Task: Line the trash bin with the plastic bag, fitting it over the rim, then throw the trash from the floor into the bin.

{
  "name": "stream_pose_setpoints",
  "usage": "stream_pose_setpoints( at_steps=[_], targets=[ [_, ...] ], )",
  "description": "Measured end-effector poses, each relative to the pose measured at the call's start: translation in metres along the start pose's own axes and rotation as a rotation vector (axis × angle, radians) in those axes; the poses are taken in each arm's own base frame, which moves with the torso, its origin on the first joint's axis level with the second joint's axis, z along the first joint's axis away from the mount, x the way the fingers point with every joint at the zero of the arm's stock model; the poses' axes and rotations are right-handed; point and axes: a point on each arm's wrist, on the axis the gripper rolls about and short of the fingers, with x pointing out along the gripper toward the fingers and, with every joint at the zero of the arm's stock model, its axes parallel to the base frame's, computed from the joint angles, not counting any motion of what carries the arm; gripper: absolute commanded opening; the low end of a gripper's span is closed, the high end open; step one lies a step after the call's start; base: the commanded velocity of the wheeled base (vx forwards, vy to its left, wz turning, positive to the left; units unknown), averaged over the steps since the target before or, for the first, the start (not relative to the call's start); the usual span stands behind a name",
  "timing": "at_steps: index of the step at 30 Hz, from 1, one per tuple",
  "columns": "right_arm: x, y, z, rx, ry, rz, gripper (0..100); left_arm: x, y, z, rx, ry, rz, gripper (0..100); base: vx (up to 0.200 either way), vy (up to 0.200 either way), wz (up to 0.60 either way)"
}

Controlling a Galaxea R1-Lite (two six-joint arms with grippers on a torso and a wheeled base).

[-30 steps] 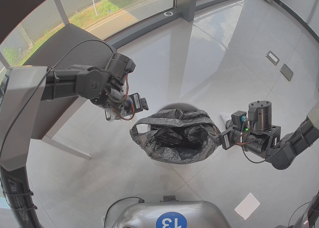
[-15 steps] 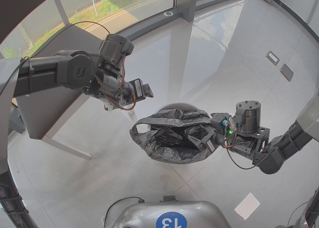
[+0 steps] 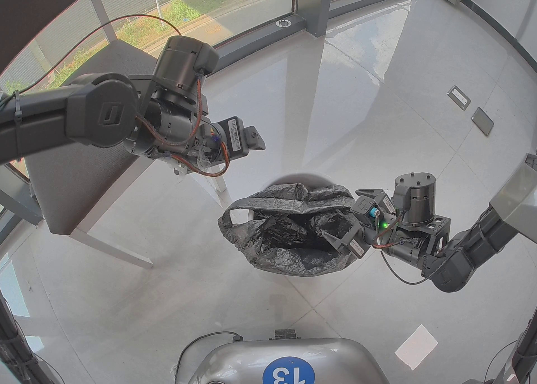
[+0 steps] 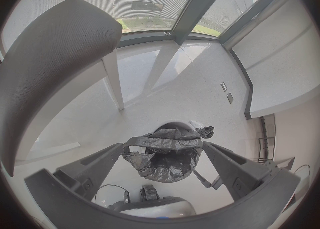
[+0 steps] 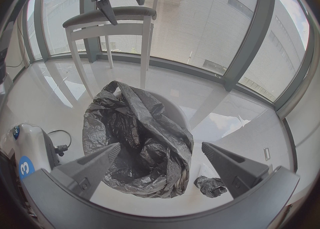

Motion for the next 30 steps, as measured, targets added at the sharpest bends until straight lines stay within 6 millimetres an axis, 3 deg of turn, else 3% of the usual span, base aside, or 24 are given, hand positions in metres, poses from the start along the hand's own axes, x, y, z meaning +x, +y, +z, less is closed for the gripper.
stream_pose_setpoints(
  at_steps=[16,21,30],
  targets=[
    [0.002,-0.007,-0.007,-0.004,0.033,-0.043,100,-0.020,-0.011,-0.003,0.065,-0.087,-0.040,100,0.000,0.000,0.00],
    [-0.003,-0.006,-0.006,0.001,0.039,-0.049,100,-0.021,-0.012,-0.009,0.069,-0.082,-0.034,100,0.200,0.000,0.00],
    [-0.011,0.000,-0.007,0.008,0.045,-0.032,100,-0.023,-0.013,-0.009,0.053,-0.110,-0.047,100,0.000,0.000,0.00]
  ],
)
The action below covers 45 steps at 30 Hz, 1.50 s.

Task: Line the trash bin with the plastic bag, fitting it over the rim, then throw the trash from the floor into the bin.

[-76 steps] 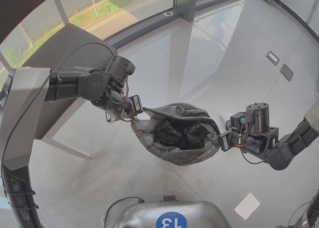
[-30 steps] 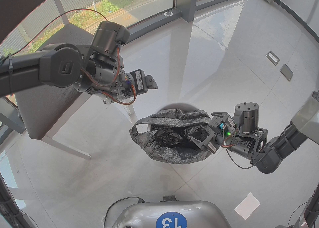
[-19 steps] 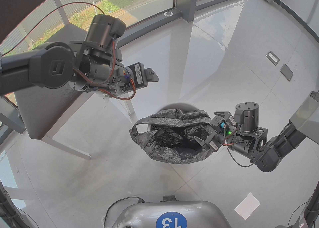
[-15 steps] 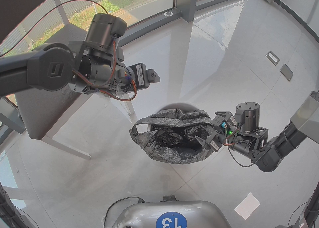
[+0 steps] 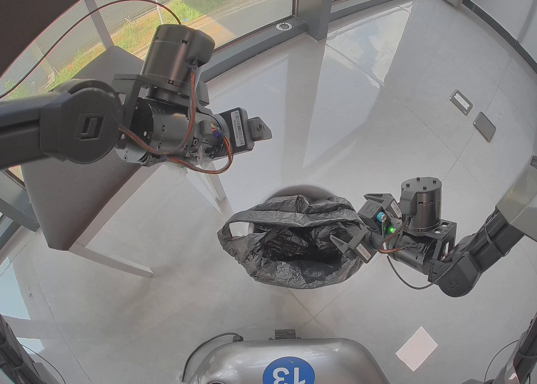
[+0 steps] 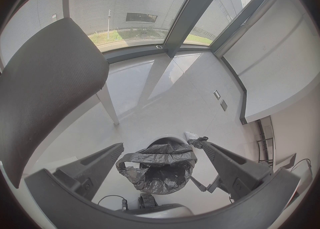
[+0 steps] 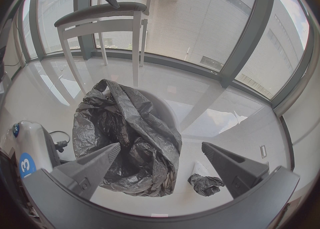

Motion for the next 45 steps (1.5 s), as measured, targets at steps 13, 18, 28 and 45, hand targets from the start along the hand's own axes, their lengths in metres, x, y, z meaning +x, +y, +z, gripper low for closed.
stream_pose_setpoints(
  at_steps=[13,18,28,45],
  targets=[
    [0.011,0.018,-0.002,-0.047,0.011,0.048,100,-0.010,0.005,-0.004,-0.004,-0.022,-0.005,100,0.000,0.000,0.00],
    [0.025,0.014,-0.002,-0.061,0.007,0.028,100,-0.015,0.006,-0.004,-0.004,-0.041,-0.014,100,0.000,0.000,0.00],
    [0.043,0.003,-0.009,-0.068,0.019,-0.009,100,-0.020,0.007,-0.003,-0.003,-0.058,-0.022,100,0.000,0.000,0.00],
    [0.062,-0.008,-0.004,-0.058,-0.012,-0.044,0,-0.018,0.005,-0.003,-0.008,-0.100,-0.046,100,0.000,0.000,0.00]
  ],
)
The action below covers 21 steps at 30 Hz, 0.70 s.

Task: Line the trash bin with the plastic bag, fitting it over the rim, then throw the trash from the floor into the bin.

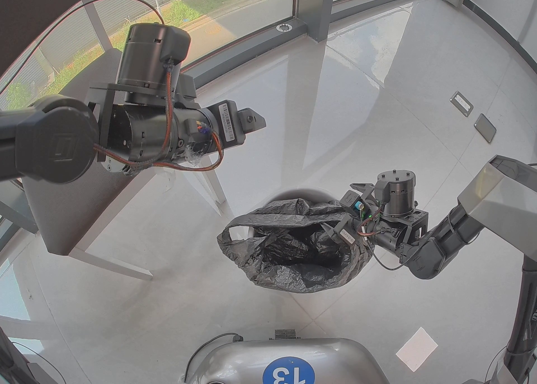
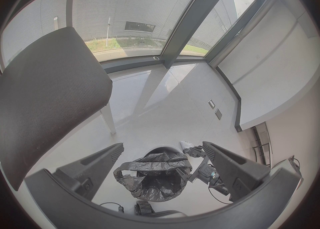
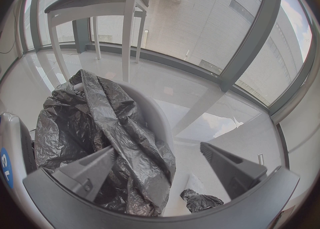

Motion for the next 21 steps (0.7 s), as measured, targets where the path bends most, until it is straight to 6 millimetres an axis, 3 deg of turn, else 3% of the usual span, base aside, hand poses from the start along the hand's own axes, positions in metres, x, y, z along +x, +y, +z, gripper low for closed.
stream_pose_setpoints(
  at_steps=[13,21],
  targets=[
    [-0.001,0.000,0.000,0.011,0.005,-0.007,0,0.000,0.001,-0.003,0.001,0.009,0.004,100,0.000,0.000,0.00],
    [0.003,-0.014,0.020,0.022,-0.051,-0.071,0,0.000,0.002,-0.004,0.001,0.012,0.006,100,0.000,0.000,0.00]
  ],
)
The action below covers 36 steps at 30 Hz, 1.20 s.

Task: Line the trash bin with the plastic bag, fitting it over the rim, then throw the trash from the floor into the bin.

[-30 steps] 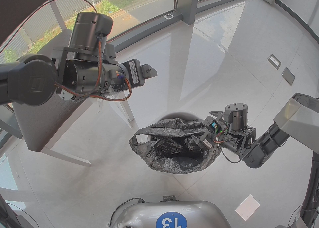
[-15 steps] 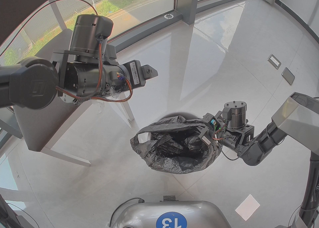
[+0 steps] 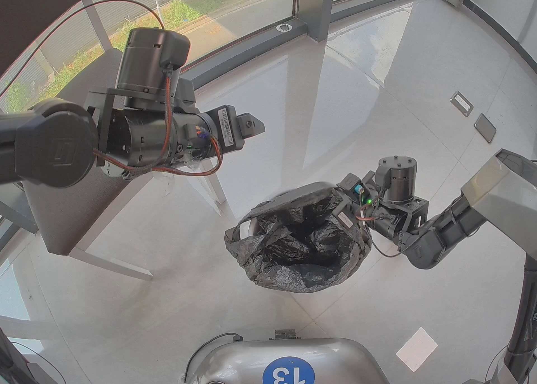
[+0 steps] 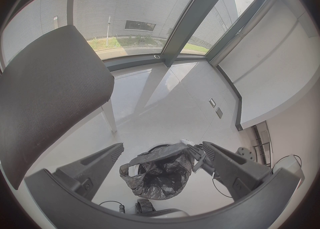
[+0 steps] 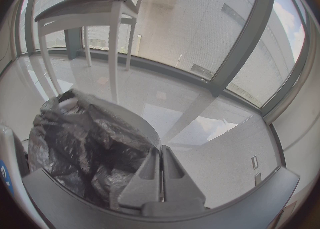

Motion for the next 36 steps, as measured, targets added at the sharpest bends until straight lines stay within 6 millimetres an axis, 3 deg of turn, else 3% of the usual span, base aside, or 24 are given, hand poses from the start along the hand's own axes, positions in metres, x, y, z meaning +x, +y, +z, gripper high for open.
stream_pose_setpoints(
  at_steps=[9,19,20,36],
  targets=[
    [0.010,-0.019,0.028,0.018,-0.091,-0.079,0,-0.002,0.002,-0.004,0.001,0.003,0.003,100,0.000,0.000,0.00],
    [0.014,-0.025,0.030,0.023,-0.104,-0.098,0,-0.005,0.003,-0.005,0.001,0.004,0.003,100,0.000,0.000,0.00],
    [0.015,-0.025,0.030,0.023,-0.103,-0.099,100,-0.005,0.003,-0.004,0.001,0.004,0.003,100,0.000,0.000,0.00],
    [0.018,-0.026,0.027,0.030,-0.090,-0.114,100,-0.006,0.005,-0.007,0.001,0.005,0.009,100,0.000,0.000,0.00]
  ],
)
